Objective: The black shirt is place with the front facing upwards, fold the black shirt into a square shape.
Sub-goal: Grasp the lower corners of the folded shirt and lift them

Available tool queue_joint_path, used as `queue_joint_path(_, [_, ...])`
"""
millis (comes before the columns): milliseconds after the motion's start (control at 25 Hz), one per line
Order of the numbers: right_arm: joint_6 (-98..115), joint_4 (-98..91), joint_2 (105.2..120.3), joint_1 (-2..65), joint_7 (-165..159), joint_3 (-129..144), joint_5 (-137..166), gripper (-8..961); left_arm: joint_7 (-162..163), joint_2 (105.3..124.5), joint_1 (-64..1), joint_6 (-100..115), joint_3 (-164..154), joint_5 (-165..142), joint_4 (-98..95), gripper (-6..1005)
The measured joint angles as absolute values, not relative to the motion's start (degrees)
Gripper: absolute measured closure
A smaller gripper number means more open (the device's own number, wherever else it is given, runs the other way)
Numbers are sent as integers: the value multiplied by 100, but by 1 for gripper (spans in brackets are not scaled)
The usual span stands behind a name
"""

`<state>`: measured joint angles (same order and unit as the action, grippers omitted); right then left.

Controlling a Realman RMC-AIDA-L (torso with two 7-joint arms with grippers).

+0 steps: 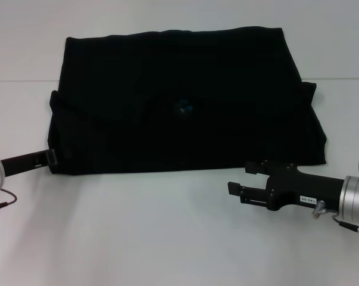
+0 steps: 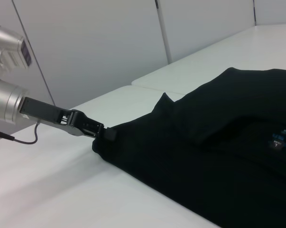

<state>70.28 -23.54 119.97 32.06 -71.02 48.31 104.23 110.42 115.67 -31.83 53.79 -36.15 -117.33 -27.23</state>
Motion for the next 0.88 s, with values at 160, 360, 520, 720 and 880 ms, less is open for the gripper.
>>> queue_joint_path(160, [7030,-2355,11988,3204,-7176,4749,10424,178,11041,11566,-3182,5376,-3613,-11732,-2725,934])
queue_joint_path(360, [6975,-2578,11951,3202,-7877,4696,10446,178,11036,11563,-3182,5399,-3613,-11738,-2725,945])
queue_joint_path(520, [6932,-3552,11824,3045,-9815,4708,10849,178,11034,11564,-3182,5418,-3611,-11724,-2725,954])
queue_joint_path(720, [7200,-4692,11233,3144,-13149,4718,12170,178,11069,11562,-3204,5438,-3612,-11730,-2725,958])
queue_joint_path(880, [7249,-4495,10726,3700,-15012,4498,13428,177,11043,11560,-3206,5445,-3612,-11734,-2724,958])
